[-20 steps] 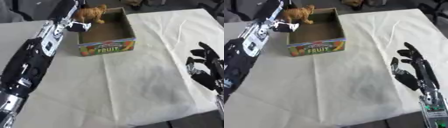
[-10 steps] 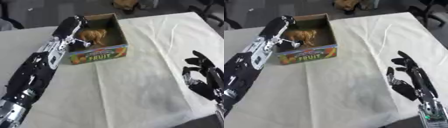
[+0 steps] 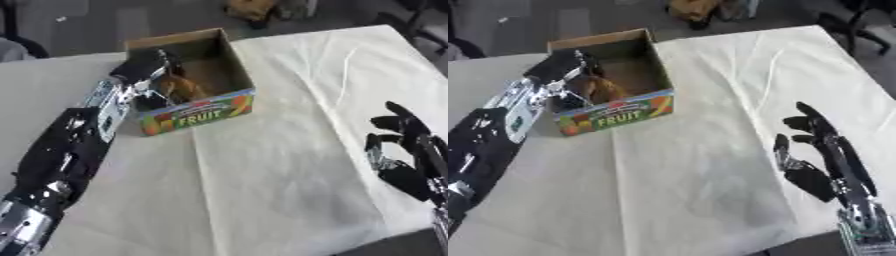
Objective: Pick up objects on the table and place them in the box.
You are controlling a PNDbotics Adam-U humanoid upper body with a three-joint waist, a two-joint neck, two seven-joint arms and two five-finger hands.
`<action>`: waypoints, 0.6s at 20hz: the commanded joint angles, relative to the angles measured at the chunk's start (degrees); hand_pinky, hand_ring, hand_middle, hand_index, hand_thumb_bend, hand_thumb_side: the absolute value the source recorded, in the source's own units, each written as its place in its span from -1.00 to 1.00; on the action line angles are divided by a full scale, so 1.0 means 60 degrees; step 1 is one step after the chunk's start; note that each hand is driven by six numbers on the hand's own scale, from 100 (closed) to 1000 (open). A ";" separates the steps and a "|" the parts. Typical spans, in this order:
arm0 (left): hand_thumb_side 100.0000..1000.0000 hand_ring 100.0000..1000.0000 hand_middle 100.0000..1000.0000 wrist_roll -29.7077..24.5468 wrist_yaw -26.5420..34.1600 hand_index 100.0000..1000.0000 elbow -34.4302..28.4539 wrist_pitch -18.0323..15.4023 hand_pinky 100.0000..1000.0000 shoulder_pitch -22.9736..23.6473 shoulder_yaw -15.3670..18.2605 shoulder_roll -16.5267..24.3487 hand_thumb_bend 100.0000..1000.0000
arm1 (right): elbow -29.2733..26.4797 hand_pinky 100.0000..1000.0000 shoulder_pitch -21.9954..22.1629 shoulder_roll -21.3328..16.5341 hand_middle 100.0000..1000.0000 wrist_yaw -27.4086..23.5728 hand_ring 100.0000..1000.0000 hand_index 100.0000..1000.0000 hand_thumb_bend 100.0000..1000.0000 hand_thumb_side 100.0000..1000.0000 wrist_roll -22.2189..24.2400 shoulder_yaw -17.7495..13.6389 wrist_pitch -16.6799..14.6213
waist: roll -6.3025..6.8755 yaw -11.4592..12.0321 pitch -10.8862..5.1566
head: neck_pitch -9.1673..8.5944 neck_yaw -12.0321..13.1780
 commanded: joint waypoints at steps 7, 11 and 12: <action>-0.42 0.18 0.08 -0.0780 0.2402 0.28 -0.1824 0.0093 0.15 0.0031 0.0053 0.0594 0.22 | -0.0116 0.50 0.0007 -0.0163 0.45 -0.0009 0.67 0.97 -1.00 -0.46 0.0002 -0.0102 -0.0003 | -0.0005 0.0225 -0.0366 | 0.0152 -0.0059; -0.41 0.17 0.07 -0.1080 0.3480 0.27 -0.2859 0.0298 0.15 0.0324 -0.0030 0.0898 0.16 | -0.0092 0.50 0.0073 -0.0179 0.45 0.0013 0.67 0.97 -1.00 -0.46 -0.0019 -0.0135 0.0005 | 0.0004 0.0386 -0.0474 | 0.0247 -0.0099; -0.41 0.17 0.06 -0.1146 0.3697 0.27 -0.3097 0.0350 0.15 0.0423 -0.0041 0.0956 0.14 | -0.0087 0.50 0.0094 -0.0182 0.45 0.0016 0.67 0.97 -1.00 -0.46 -0.0026 -0.0145 0.0008 | 0.0002 0.0434 -0.0501 | 0.0274 -0.0114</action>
